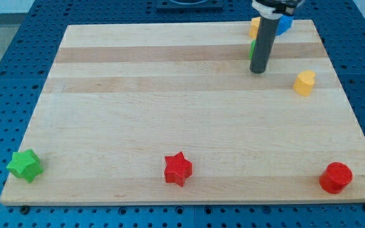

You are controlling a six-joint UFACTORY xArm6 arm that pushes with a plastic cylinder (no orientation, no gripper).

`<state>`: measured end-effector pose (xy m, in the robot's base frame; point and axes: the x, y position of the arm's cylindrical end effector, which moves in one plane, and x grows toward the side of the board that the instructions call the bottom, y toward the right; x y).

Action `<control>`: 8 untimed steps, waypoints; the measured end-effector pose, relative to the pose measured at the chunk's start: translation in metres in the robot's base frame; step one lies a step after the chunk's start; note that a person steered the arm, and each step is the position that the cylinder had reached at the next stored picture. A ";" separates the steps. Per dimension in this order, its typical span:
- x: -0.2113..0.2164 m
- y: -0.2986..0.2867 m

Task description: Push the yellow heart towards the group of blocks

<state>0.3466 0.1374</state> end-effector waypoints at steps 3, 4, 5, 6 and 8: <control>-0.062 0.000; -0.071 0.000; -0.027 -0.009; 0.059 -0.008; 0.102 0.112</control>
<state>0.4486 0.2495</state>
